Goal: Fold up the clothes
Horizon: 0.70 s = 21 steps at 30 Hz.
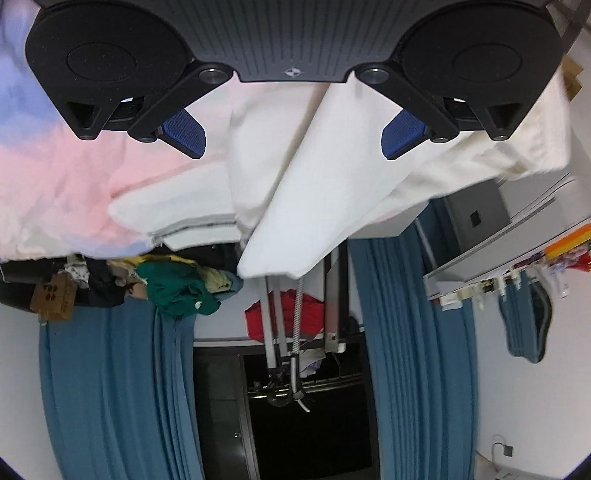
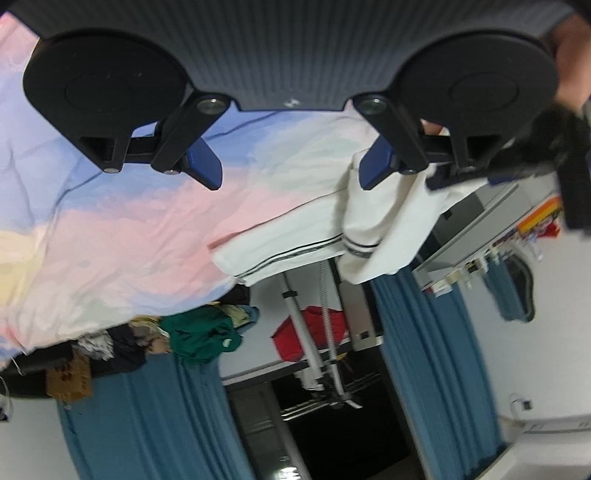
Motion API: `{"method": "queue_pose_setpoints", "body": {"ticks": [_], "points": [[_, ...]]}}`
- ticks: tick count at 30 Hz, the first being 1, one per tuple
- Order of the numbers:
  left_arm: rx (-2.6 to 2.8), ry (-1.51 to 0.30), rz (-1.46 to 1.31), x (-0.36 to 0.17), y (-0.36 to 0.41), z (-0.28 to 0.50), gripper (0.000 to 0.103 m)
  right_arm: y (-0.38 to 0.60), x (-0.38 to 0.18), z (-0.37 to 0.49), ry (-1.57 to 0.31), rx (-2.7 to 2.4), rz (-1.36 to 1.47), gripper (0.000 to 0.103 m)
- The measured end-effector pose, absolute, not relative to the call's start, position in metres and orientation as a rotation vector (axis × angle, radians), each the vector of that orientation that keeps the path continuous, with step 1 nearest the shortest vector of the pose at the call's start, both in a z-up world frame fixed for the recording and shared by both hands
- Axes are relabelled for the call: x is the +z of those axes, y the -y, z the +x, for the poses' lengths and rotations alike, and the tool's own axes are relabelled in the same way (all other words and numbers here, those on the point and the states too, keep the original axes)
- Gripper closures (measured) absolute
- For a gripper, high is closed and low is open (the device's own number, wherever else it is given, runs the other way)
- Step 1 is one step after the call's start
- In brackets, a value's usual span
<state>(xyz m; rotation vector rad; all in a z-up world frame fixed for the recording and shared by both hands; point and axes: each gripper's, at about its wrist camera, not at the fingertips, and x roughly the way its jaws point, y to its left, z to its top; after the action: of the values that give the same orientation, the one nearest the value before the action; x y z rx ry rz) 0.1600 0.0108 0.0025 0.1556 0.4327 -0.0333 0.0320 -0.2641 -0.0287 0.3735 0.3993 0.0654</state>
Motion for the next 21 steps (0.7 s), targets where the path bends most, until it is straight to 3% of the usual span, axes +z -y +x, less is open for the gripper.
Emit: {"method": "queue_pose_setpoints", "body": {"ticks": [10, 14, 19, 21], "points": [[-0.017, -0.359, 0.280, 0.027, 0.073, 0.344, 0.002, 0.298, -0.061, 0.067, -0.469, -0.020, 0.509, 0.020], [0.020, -0.484, 0.270, 0.020, 0.090, 0.428, 0.003, 0.296, -0.070, 0.092, -0.468, -0.062, 0.444, 0.020], [0.082, -0.661, 0.230, -0.001, 0.088, 0.498, 0.014, 0.303, -0.090, 0.111, -0.514, -0.050, 0.478, 0.020], [0.096, -0.718, 0.268, -0.011, 0.089, 0.512, 0.034, 0.305, -0.095, 0.115, -0.527, -0.054, 0.497, 0.020]]}}
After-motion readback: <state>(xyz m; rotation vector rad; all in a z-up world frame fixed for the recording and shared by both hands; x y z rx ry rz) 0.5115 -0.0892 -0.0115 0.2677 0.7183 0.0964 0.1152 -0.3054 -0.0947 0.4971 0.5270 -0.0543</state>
